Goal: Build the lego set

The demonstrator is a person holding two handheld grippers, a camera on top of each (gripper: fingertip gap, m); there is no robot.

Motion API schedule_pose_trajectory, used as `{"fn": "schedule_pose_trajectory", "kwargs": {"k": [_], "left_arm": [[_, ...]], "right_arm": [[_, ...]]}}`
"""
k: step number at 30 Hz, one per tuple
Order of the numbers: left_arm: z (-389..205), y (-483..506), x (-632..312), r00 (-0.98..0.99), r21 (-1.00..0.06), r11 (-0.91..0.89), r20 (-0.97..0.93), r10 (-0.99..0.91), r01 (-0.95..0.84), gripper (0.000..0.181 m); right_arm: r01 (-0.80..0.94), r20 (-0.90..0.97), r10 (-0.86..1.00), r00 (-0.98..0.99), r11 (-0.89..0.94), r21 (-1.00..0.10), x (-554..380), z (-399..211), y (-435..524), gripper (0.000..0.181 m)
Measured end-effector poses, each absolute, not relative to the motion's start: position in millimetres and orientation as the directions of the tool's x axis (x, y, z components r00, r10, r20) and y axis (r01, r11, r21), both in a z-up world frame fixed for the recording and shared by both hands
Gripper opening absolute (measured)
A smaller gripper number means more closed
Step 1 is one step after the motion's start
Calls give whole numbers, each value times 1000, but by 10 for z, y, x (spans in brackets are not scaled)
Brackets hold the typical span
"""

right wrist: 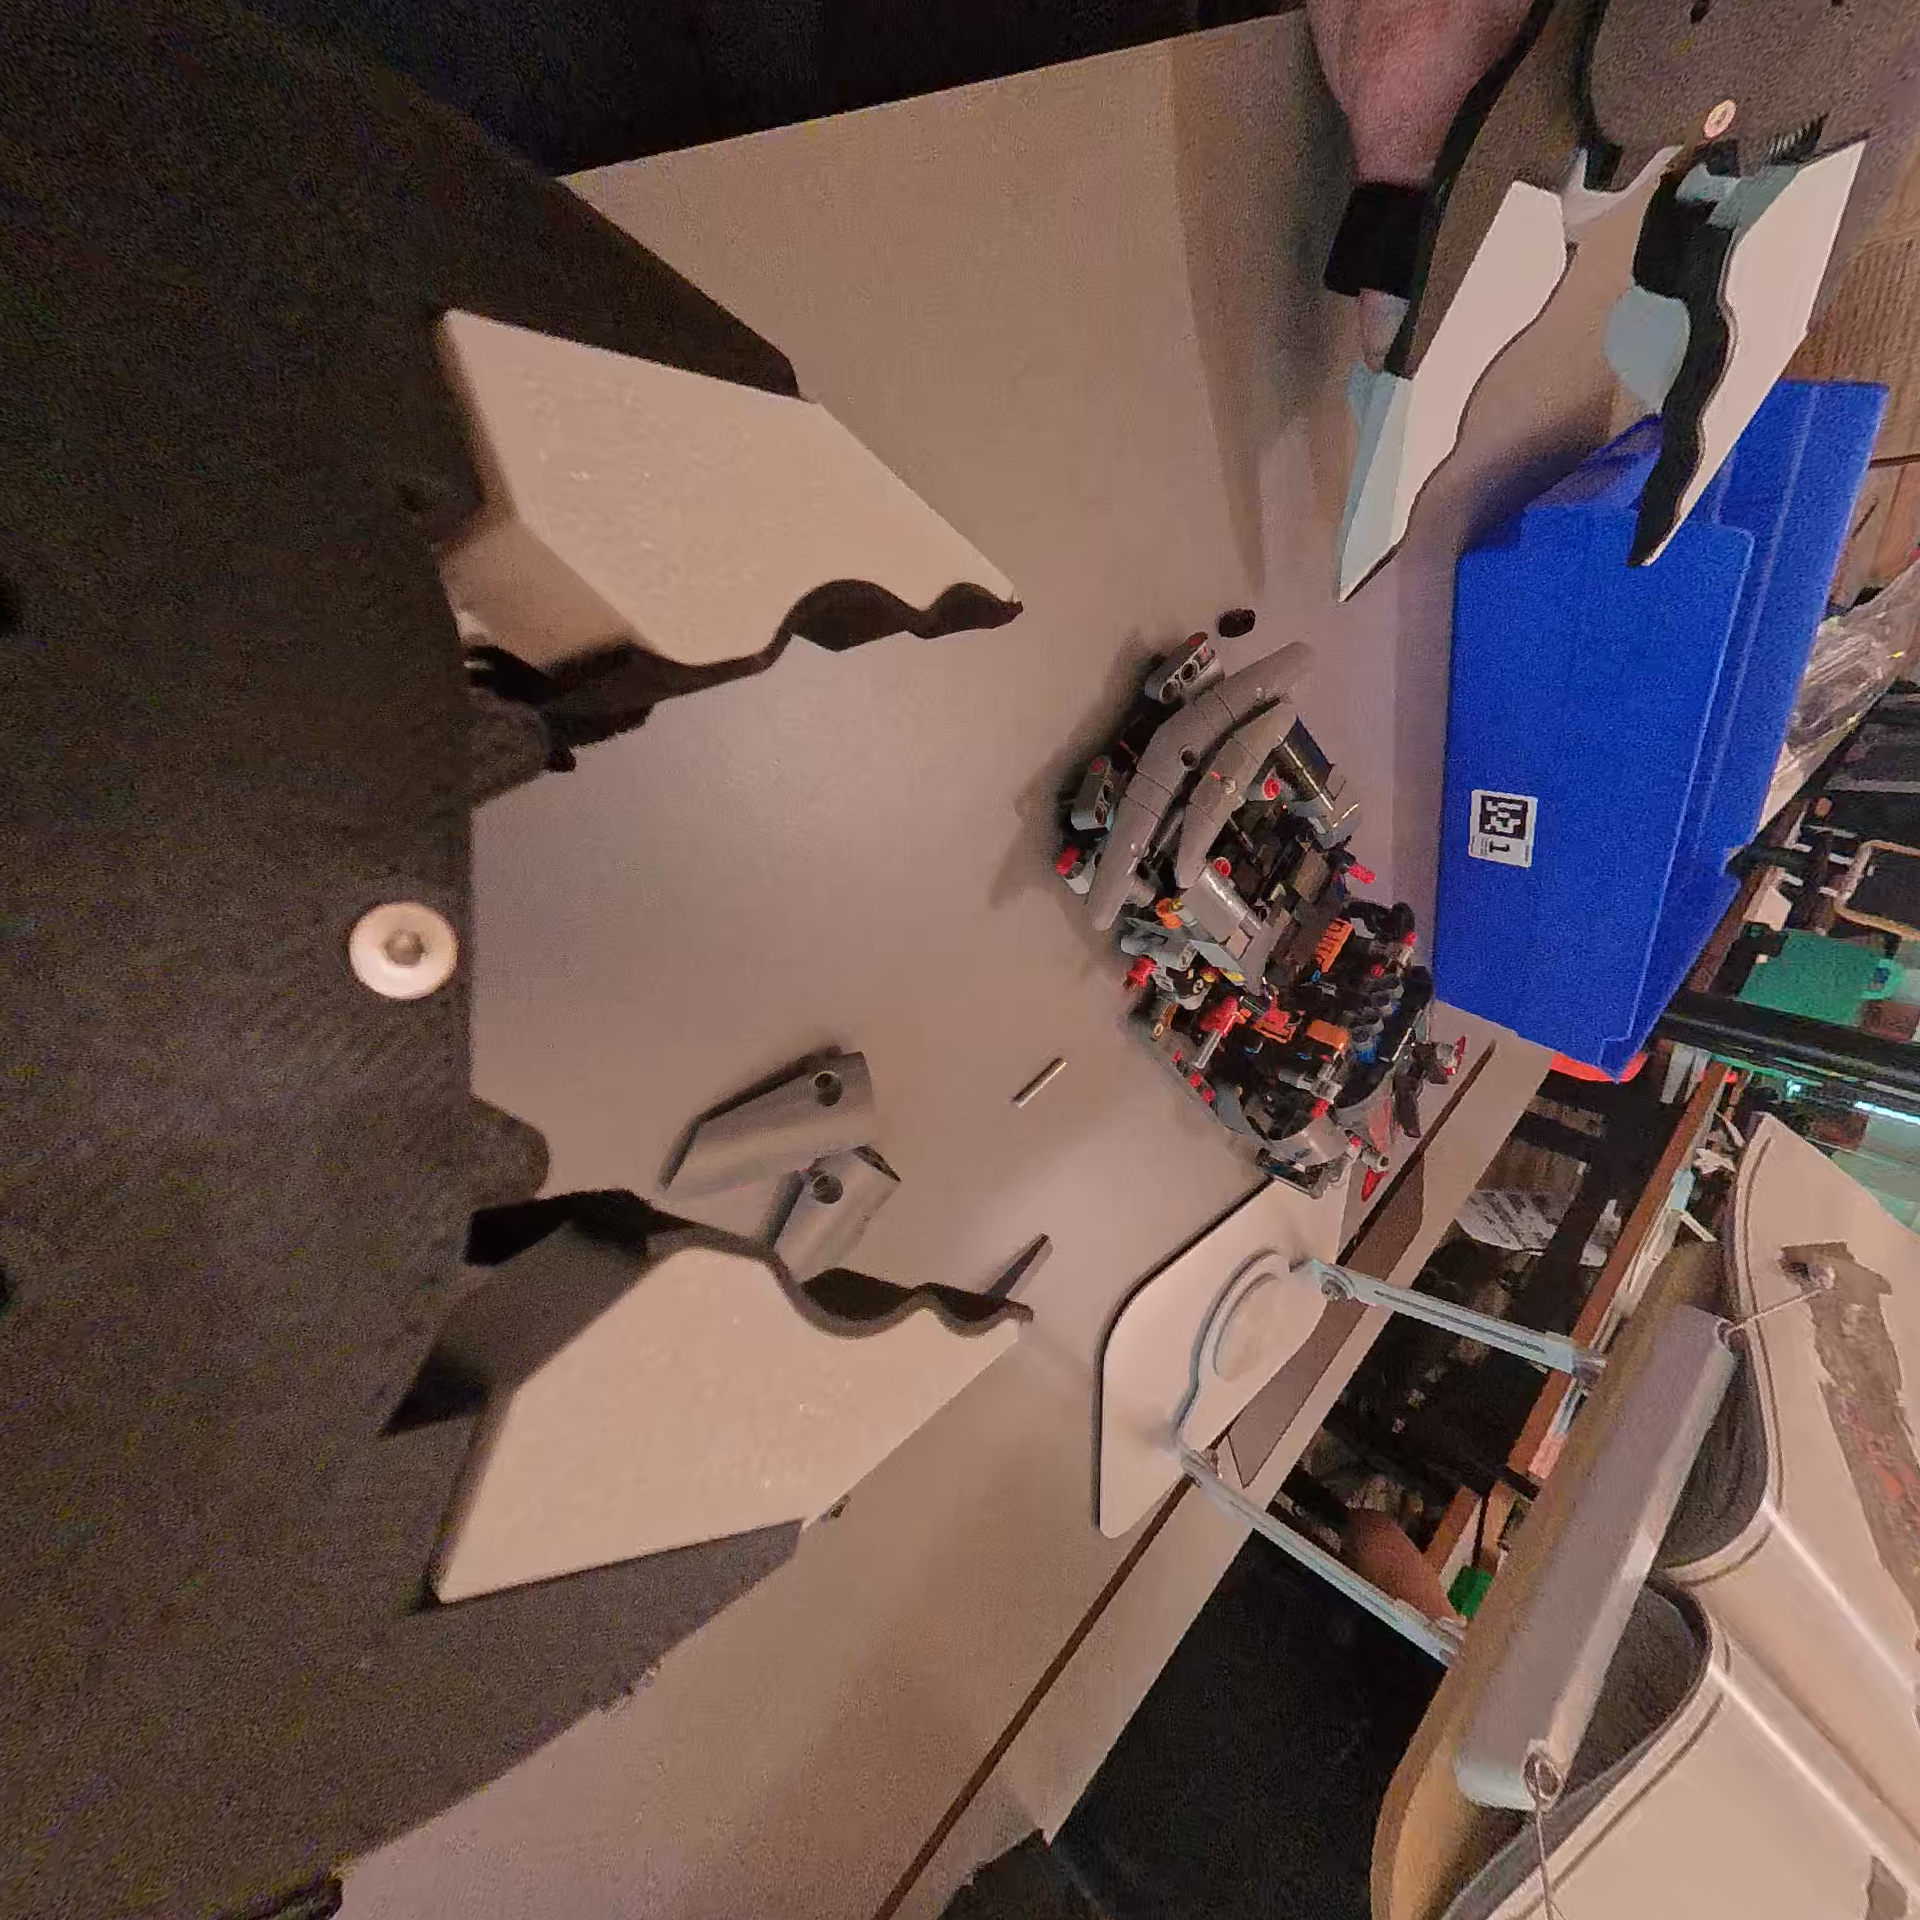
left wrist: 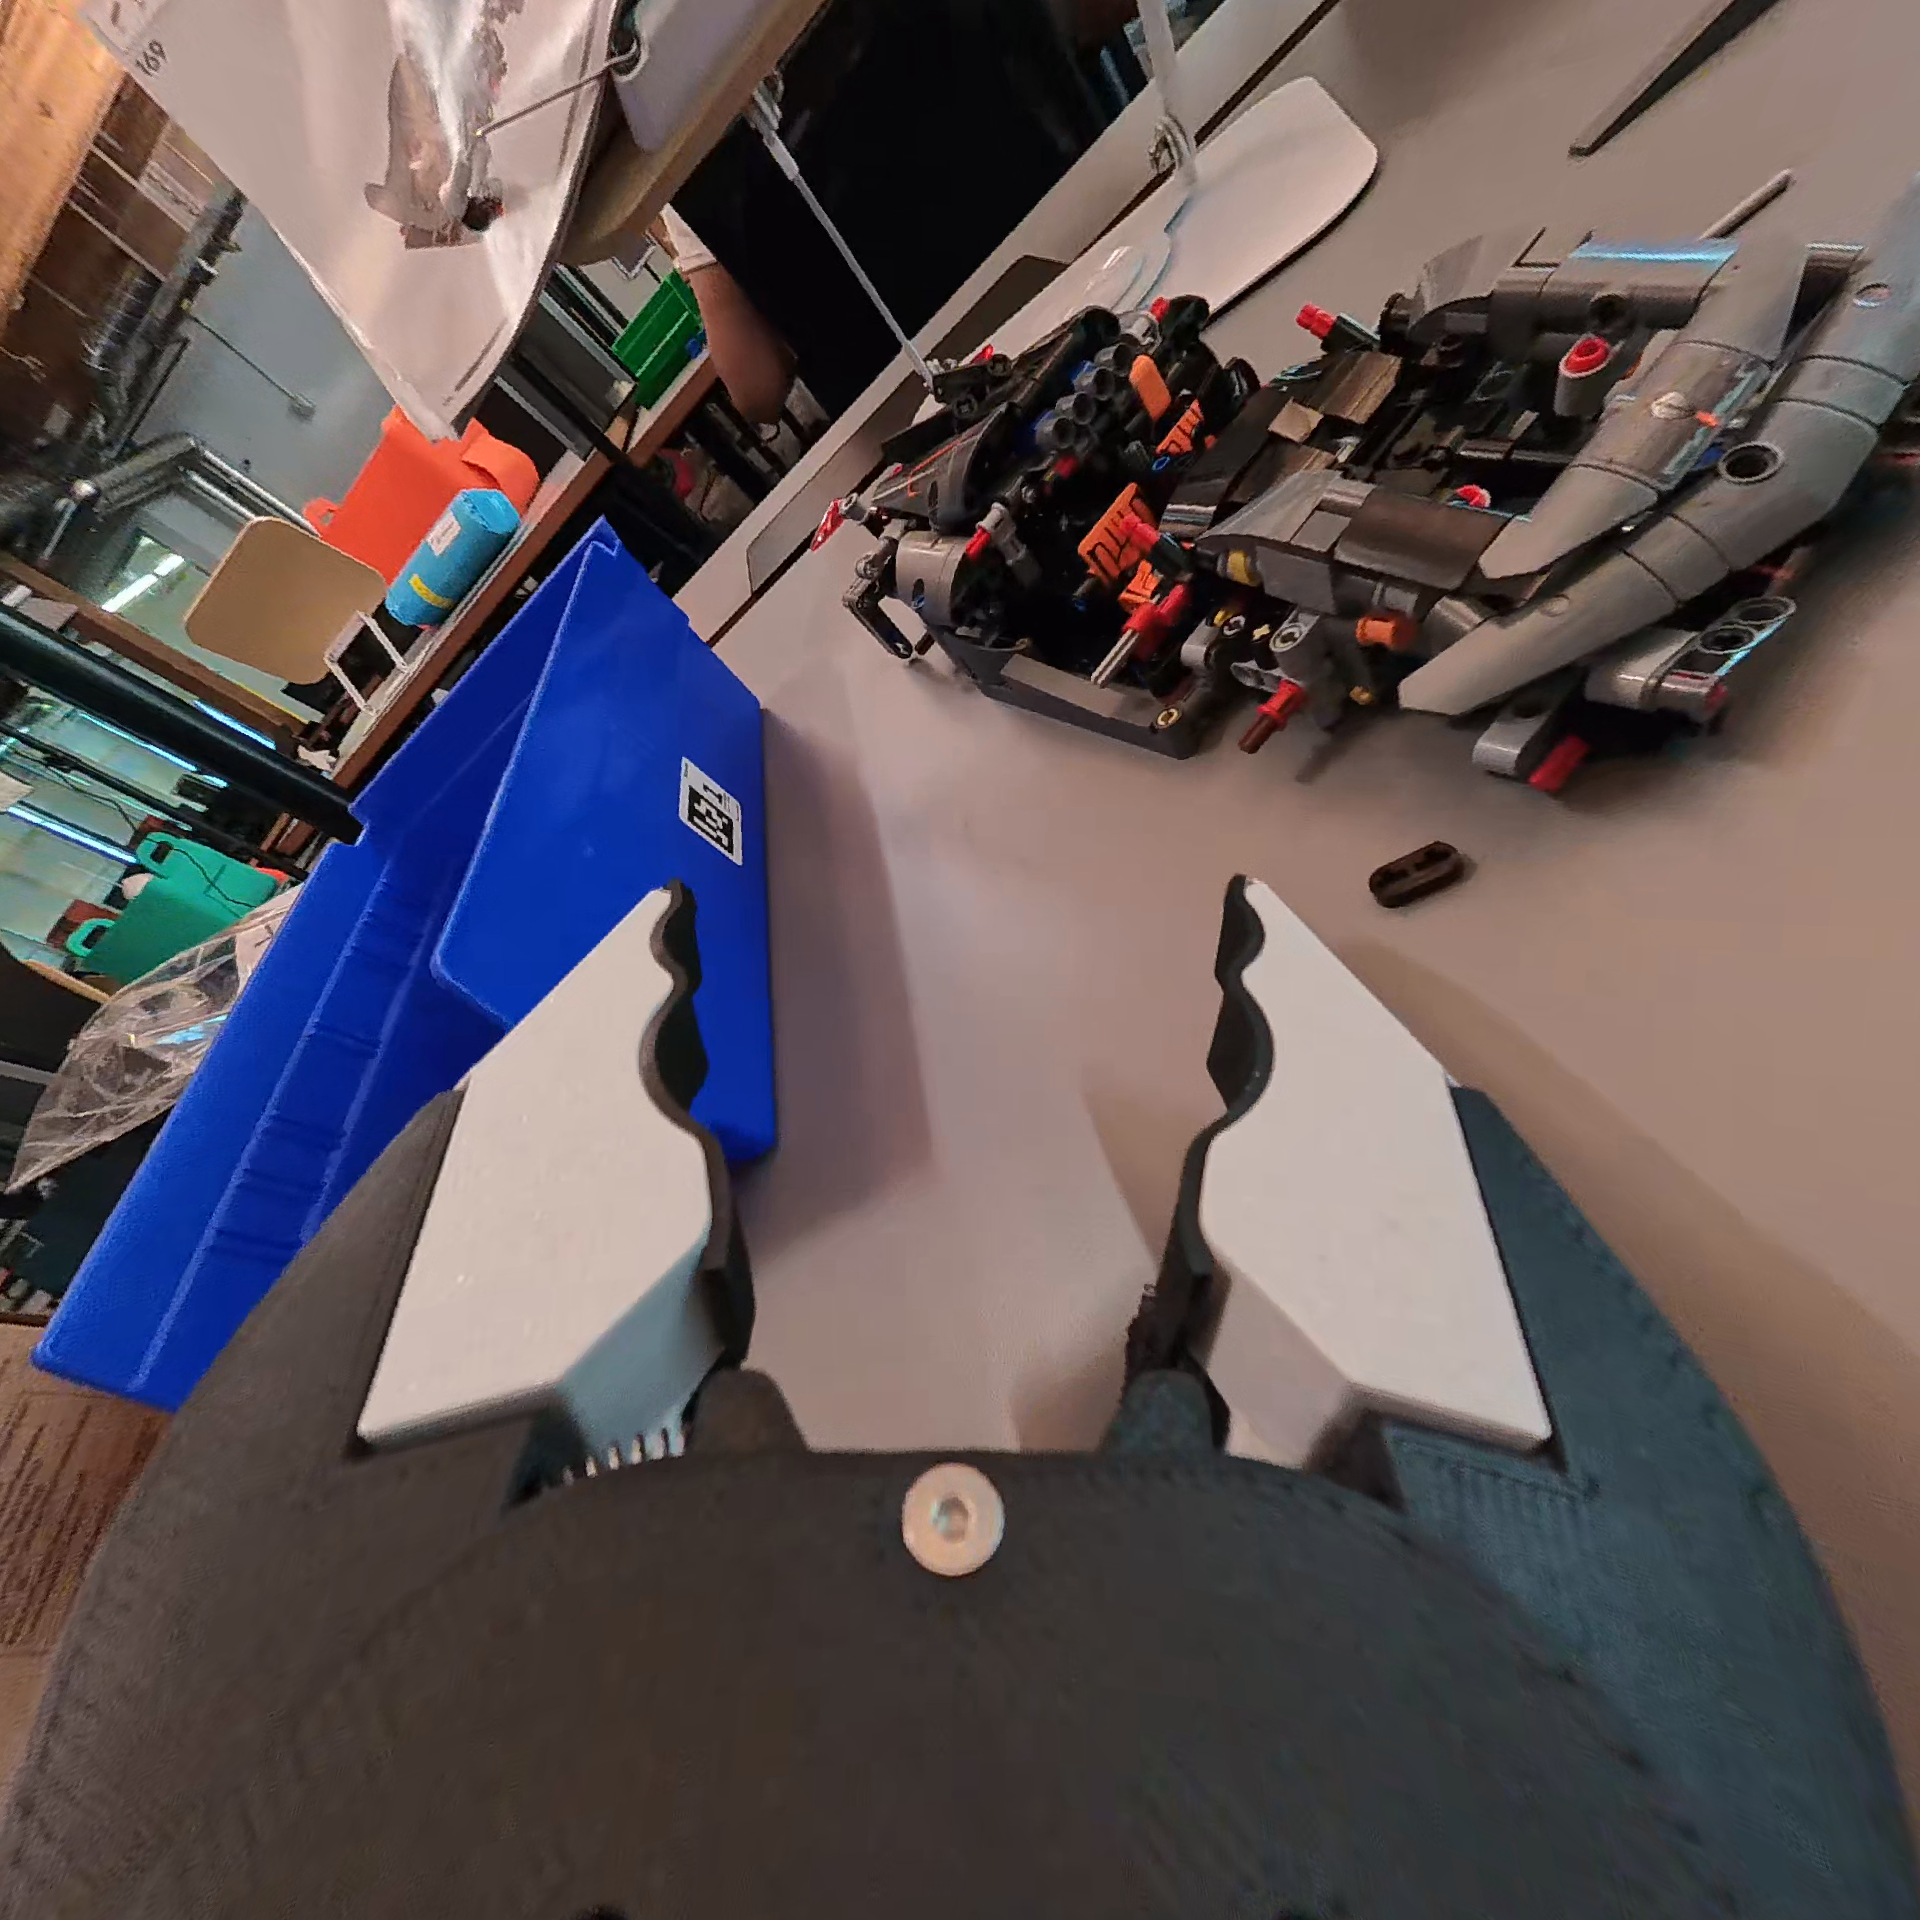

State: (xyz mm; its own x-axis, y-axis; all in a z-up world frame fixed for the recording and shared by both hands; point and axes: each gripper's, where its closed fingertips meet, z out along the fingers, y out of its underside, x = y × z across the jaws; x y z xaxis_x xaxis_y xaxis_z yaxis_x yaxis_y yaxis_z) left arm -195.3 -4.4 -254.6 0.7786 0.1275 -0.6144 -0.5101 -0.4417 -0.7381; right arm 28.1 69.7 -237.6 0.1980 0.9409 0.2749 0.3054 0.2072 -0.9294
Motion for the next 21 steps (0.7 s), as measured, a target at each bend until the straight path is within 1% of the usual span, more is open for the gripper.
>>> {"fn": "schedule_pose_trajectory", "kwargs": {"k": [2, 6, 8, 17, 21], "left_arm": [[-2534, -46, -1939, 776, -738, -431, -619, 126, -519, 98], [-2480, -66, -1940, 781, -757, -405, -607, 146, -513, 98], [-2498, -59, -1945, 777, -750, -416, -613, 143, -515, 100], [-2590, -31, -1944, 760, -711, -463, -640, 114, -529, 99], [-2581, -34, -1961, 769, -722, -462, -627, 123, -515, 97]], "right_arm": [[335, 277, 942, 191, 202, -920, 260, -2425, 702, 127], [348, 295, 938, 181, 220, -911, 246, -2449, 682, 126], [352, 300, 936, 184, 222, -909, 246, -2452, 686, 127], [334, 301, 938, 170, 233, -913, 249, -2429, 650, 125], [338, 305, 940, 153, 240, -910, 235, -2441, 622, 124]]}}
